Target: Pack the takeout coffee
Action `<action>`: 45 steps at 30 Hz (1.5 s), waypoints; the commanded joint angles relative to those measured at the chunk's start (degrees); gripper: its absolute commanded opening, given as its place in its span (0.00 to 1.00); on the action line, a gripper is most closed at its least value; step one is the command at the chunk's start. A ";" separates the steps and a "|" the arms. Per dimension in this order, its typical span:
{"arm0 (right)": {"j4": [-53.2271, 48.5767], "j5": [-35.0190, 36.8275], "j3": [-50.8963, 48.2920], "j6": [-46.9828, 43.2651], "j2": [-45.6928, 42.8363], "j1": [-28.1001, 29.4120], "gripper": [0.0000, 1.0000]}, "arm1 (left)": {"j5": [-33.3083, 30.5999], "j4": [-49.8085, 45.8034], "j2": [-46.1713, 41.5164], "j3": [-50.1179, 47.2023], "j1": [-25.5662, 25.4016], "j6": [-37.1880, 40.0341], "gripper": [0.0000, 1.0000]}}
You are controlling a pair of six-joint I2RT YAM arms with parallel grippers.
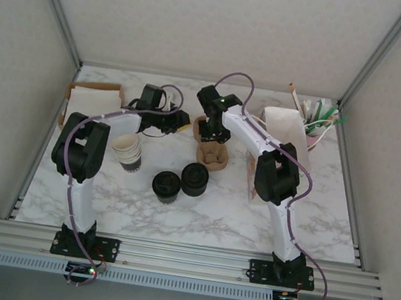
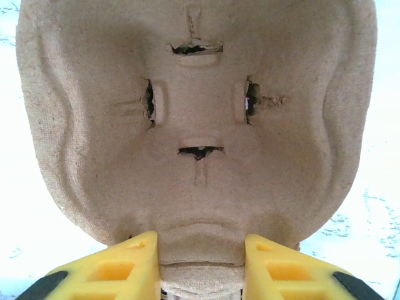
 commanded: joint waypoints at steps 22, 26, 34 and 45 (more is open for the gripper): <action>0.51 -3.13 -0.05 0.08 -3.72 -0.26 0.25 | 3.78 2.52 3.89 -0.04 0.00 0.19 0.23; 1.02 -3.79 -0.61 0.09 -4.46 -0.34 0.25 | 3.70 2.60 3.88 -0.13 -0.02 0.18 0.24; 1.74 -4.82 -1.76 0.28 -5.23 -0.77 0.25 | 3.69 2.70 3.83 -0.39 -0.09 0.18 0.24; 1.78 -4.86 -2.17 0.36 -7.40 -0.80 0.24 | 3.06 2.62 2.52 -0.54 -0.08 0.01 0.26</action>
